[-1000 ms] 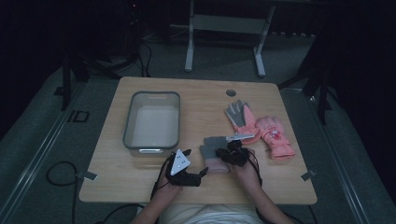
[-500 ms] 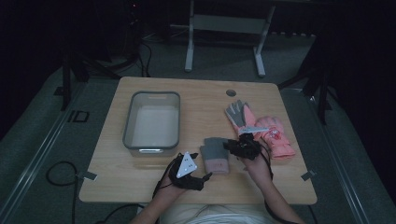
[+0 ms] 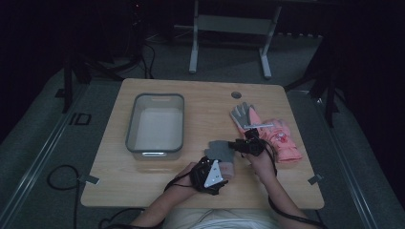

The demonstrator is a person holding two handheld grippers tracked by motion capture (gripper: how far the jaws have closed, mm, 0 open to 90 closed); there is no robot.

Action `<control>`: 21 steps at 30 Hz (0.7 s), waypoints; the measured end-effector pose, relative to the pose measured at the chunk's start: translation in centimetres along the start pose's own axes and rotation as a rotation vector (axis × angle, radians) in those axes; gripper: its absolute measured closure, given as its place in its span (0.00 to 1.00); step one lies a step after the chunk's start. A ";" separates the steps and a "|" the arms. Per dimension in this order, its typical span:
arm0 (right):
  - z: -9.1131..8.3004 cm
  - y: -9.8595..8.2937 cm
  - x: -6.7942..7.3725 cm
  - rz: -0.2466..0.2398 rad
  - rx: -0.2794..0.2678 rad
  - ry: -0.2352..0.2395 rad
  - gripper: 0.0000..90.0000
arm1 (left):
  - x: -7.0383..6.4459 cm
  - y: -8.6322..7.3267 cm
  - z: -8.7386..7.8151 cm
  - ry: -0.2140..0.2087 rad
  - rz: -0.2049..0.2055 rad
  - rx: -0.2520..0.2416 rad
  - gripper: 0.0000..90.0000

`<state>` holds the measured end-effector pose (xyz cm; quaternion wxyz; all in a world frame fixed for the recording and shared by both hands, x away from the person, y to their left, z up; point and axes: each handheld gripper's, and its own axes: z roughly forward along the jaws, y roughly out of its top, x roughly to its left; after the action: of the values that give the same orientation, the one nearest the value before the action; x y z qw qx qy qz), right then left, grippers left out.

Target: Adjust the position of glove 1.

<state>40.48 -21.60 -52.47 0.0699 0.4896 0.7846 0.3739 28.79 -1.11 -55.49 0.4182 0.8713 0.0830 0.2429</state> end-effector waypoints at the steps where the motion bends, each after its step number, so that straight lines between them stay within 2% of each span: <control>1: 0.3 0.0 0.0 0.001 0.006 -0.008 0.58 | -0.2 0.0 0.2 0.009 0.027 0.026 0.29; 2: 0.6 0.0 -0.1 0.002 0.012 -0.014 0.57 | -0.4 -0.1 0.4 0.023 0.056 0.044 0.31; 6: 1.7 -0.1 -0.3 0.021 0.031 -0.035 0.55 | -0.7 -0.5 1.0 0.036 0.080 0.092 0.35; 9: 2.1 -0.3 -0.3 0.031 0.050 -0.030 0.54 | -0.5 -0.4 1.1 0.042 0.068 0.110 0.41; 10: 2.3 -0.4 -0.2 0.036 0.055 -0.025 0.53 | -0.4 -0.4 1.0 0.043 0.069 0.115 0.46; 11: 2.5 -0.6 -0.2 0.043 0.047 -0.021 0.53 | -0.2 -0.4 1.0 0.037 0.063 0.117 0.54; 12: 2.5 -0.6 -0.1 0.046 0.045 -0.020 0.54 | 0.3 -0.5 0.9 0.010 0.027 0.105 0.58; 14: 2.6 -0.7 0.1 0.049 0.043 -0.002 0.56 | 1.2 -0.7 0.7 -0.030 -0.009 0.092 0.65; 15: 2.7 -0.7 0.3 0.042 0.045 0.014 0.56 | 1.8 -0.9 0.7 -0.070 -0.035 0.080 0.67; 16: 2.7 -0.7 0.3 0.042 0.045 0.014 0.56 | 1.8 -0.9 0.7 -0.070 -0.035 0.080 0.70; 17: 2.8 -0.7 0.4 0.039 0.052 0.028 0.62 | 2.1 -0.9 0.7 -0.085 -0.039 0.080 0.71; 21: 3.1 -0.4 0.4 0.051 0.068 0.080 0.67 | 2.8 -0.8 0.8 -0.134 -0.065 0.089 0.75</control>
<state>41.46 -19.80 -54.86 0.0123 0.4961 0.7863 0.3680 31.67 -0.16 -55.52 0.3912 0.9002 0.0941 0.1664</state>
